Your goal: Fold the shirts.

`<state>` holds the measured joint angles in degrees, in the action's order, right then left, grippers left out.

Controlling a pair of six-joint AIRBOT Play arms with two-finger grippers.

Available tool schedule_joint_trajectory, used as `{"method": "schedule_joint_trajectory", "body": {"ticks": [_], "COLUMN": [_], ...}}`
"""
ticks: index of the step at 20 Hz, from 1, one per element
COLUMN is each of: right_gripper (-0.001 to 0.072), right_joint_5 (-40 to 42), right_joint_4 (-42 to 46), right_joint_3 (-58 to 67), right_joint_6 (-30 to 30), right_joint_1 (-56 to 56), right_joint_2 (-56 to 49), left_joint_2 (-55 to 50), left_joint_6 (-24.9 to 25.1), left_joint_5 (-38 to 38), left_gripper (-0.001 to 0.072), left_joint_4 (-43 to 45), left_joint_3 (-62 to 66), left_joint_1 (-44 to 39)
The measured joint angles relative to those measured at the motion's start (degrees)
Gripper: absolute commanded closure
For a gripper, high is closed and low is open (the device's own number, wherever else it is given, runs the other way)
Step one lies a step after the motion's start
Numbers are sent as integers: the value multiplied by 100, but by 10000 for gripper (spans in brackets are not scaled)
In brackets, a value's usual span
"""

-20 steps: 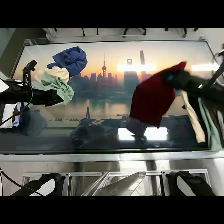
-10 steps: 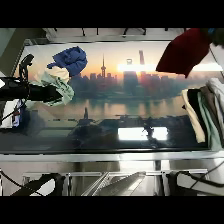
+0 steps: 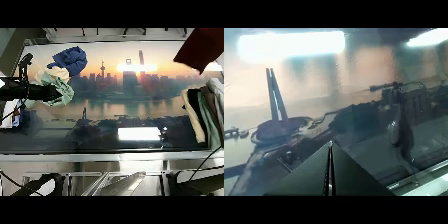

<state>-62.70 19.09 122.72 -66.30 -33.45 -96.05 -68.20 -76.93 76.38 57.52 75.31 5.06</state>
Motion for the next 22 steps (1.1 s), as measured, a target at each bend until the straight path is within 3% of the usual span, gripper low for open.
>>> {"method": "schedule_joint_trajectory", "body": {"ticks": [17, 22], "right_gripper": [689, 683], "right_joint_5": [538, -146], "right_joint_4": [-1012, -728], "right_joint_3": [81, 59], "right_joint_6": [1220, 1169], "right_joint_1": [-1117, -1510], "right_joint_2": [-396, -396], "left_joint_2": [0, 0], "left_joint_6": [-208, -210], "left_joint_5": [487, 437], "left_gripper": [694, 694], "left_joint_4": [-7, -9], "left_joint_3": [0, -2], "left_joint_1": [-4, -4]}}
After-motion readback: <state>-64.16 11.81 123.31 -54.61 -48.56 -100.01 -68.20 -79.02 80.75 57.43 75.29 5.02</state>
